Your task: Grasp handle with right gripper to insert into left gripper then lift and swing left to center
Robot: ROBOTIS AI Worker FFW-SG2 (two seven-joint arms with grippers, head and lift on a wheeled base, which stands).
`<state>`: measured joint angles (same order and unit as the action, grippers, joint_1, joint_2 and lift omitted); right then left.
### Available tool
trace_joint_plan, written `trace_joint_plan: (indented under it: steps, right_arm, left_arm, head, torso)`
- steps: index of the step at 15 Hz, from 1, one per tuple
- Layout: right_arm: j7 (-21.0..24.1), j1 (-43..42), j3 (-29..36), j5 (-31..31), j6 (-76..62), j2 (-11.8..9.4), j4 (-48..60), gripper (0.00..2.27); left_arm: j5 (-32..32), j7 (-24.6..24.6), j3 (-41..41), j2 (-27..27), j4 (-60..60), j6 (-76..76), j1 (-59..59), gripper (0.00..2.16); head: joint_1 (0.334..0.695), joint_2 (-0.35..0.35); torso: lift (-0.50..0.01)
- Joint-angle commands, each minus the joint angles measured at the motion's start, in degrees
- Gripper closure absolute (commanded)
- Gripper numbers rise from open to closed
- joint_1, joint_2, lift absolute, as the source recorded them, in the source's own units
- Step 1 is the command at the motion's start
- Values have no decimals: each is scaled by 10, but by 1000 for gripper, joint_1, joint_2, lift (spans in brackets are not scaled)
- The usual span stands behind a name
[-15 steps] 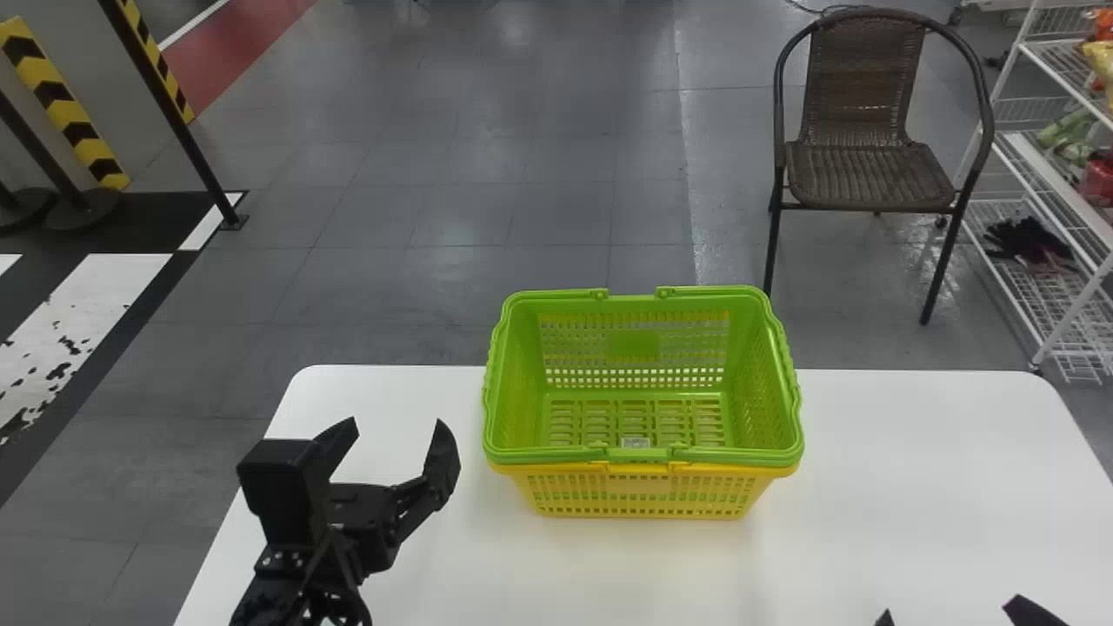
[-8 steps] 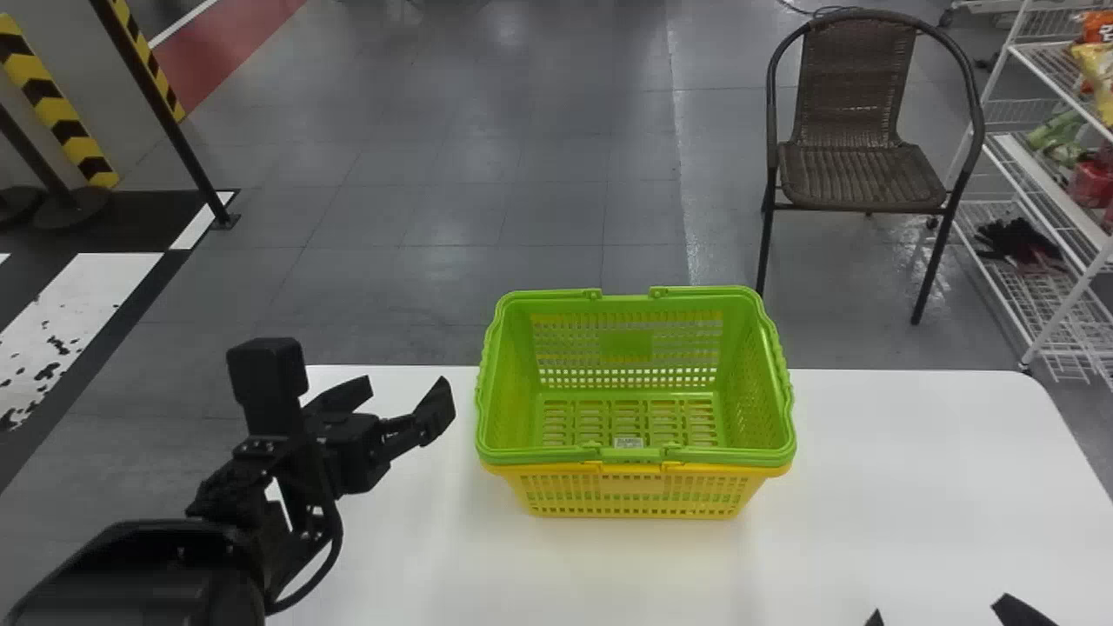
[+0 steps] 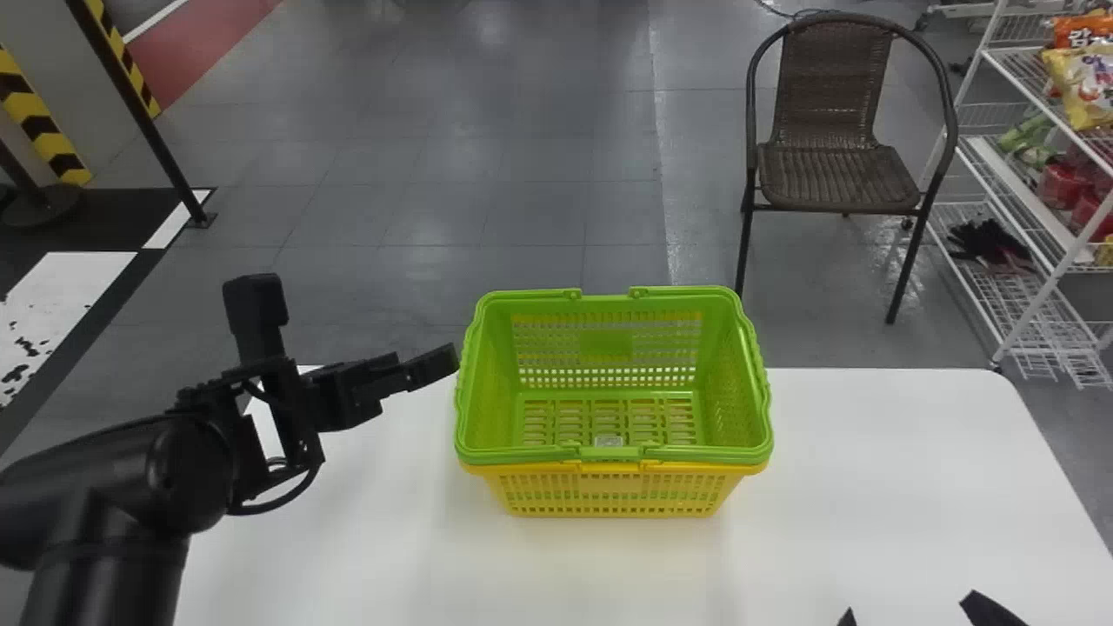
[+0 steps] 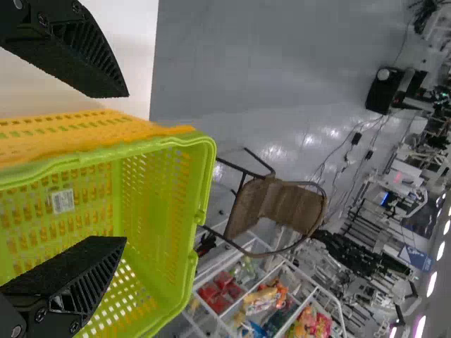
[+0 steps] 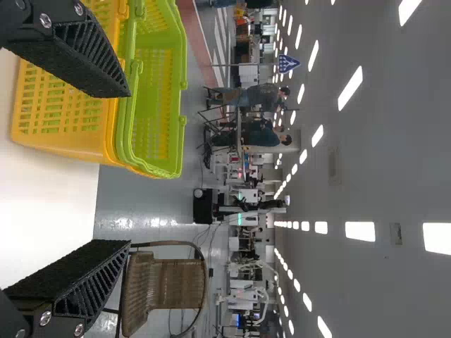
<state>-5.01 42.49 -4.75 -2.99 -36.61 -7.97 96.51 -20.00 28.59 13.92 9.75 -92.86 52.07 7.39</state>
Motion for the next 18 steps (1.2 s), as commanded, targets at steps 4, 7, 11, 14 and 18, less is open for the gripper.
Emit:
trace_joint_plan:
  steps: [4, 7, 11, 14, 18]
  right_arm:
    - [0, 7, 2, 0, 0, 1, 3, 56]
    - [1, 9, 3, 0, -2, 1, 3, 56]
    - [0, 9, 3, 1, -3, 1, 3, 56]
    - [0, 9, 4, 0, -2, 1, 3, 56]
    - [0, 9, 7, 0, -5, 1, 1, 56]
  left_arm:
    - [2, 97, 21, 13, 198, 68, 143, 70]
    - [23, 109, 9, 19, 254, 71, 173, 70]
    - [33, 110, -14, 16, 286, 55, 181, 70]
    - [38, 110, -23, 11, 294, 47, 183, 70]
    - [36, 110, -30, 4, 296, 47, 183, 70]
  head:
    - [695, 79]
    - [695, 71]
    - [695, 68]
    - [695, 56]
    - [695, 35]
  torso:
    - [0]
    - [0]
    - [0]
    - [0]
    - [0]
